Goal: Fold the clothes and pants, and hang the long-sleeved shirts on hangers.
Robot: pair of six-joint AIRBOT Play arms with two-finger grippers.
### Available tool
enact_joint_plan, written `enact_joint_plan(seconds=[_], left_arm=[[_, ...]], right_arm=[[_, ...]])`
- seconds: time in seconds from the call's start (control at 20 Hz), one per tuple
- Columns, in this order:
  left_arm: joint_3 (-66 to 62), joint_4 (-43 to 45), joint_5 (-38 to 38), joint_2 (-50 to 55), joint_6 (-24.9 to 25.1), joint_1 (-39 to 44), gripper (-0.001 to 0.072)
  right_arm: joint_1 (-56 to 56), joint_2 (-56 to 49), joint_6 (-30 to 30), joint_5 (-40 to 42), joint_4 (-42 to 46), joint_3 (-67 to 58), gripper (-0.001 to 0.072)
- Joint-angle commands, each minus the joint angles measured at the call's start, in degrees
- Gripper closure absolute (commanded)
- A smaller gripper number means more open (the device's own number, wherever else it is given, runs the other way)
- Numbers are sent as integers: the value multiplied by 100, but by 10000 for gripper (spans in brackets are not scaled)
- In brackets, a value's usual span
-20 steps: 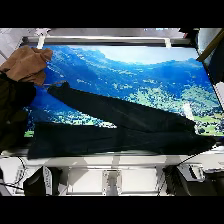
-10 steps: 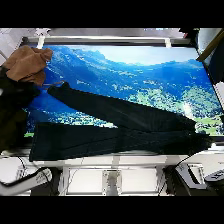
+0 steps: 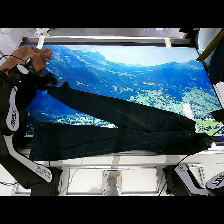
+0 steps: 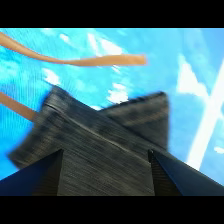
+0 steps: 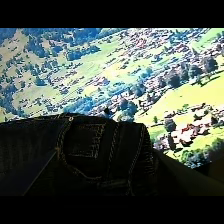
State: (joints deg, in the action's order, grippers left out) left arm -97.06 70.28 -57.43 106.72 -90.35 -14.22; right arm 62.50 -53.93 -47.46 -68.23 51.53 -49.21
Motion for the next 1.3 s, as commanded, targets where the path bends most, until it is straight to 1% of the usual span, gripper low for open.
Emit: enact_joint_plan(seconds=[0.0, 0.1, 0.25, 0.35, 0.4, 0.45, 0.55, 0.6, 0.65, 0.7, 0.8, 0.85, 0.9, 0.95, 1.1, 1.25], left_arm=[[-313, 546, -70, 197, 11, -76, 142], [-313, 673, -70, 245, 291, -76, 158], [-354, 684, 4, 415, 396, -90, 164], [-409, 400, -2, 553, 640, -70, 166], [-420, 85, -2, 605, 850, -50, 204], [-420, -92, -7, 636, 1049, -46, 261], [-420, -92, -61, 651, 1150, -31, 361], [-426, -92, -149, 649, 1266, -31, 382], [-442, -90, -302, 647, 1432, -39, 622], [-442, -92, -444, 634, 1602, -55, 691], [-444, -26, -603, 573, 1646, -76, 692], [-448, 42, -627, 503, 1646, -76, 692], [-463, 109, -629, 413, 1644, -76, 692], [-479, 151, -623, 278, 1648, -76, 692], [-479, 350, -584, -205, 1626, -90, 692], [-479, 385, -608, -570, 1622, -87, 692]], right_arm=[[-39, -4, -160, -11, 85, -4, 90], [-39, -4, -160, -11, 85, -4, 90], [-39, -4, -304, -11, 85, -4, 90], [-39, -4, -310, -9, 85, -4, 90], [-39, -4, -310, -2, 87, -4, 90], [-39, -4, -310, -2, 87, -4, 91], [-39, -4, -313, -9, 90, -4, 91], [-39, -4, -313, -9, 92, -4, 91], [-37, -4, -313, -4, 98, -4, 91], [-37, -4, -313, -4, 105, -4, 91], [-37, -4, -313, -2, 133, -4, 91], [-37, -4, -313, -2, 153, -4, 105], [-37, -4, -313, -4, 269, -4, 167], [-37, -4, -315, -15, 483, -4, 187], [-39, -37, -470, 9, 1161, 20, 186], [-39, -498, -501, -59, 1137, 149, 186]])
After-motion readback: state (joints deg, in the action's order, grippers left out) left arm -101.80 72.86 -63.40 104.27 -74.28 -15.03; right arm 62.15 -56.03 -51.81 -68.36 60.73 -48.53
